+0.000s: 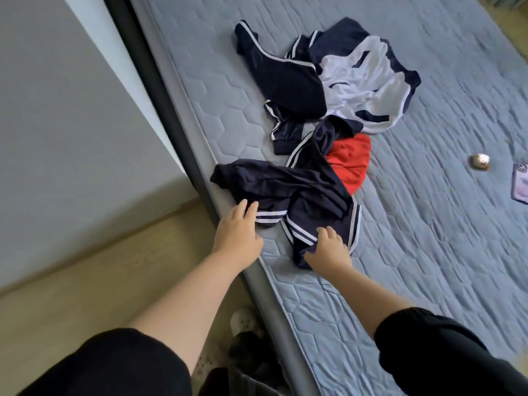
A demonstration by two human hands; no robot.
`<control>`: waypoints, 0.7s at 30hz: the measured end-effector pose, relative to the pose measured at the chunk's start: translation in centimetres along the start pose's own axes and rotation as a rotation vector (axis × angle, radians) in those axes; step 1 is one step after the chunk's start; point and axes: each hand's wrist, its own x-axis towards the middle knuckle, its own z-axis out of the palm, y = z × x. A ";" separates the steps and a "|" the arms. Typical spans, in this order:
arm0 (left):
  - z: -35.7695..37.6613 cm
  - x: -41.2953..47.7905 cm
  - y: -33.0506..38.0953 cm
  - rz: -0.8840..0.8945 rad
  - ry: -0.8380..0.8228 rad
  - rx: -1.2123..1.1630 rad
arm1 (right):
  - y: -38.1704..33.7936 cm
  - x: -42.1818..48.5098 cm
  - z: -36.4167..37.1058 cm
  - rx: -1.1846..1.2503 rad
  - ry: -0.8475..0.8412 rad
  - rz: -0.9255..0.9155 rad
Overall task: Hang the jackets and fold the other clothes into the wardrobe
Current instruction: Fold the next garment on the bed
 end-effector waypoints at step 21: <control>9.1 3.7 -5.1 -0.020 -0.171 -0.246 | 0.4 6.9 3.3 0.308 0.040 -0.194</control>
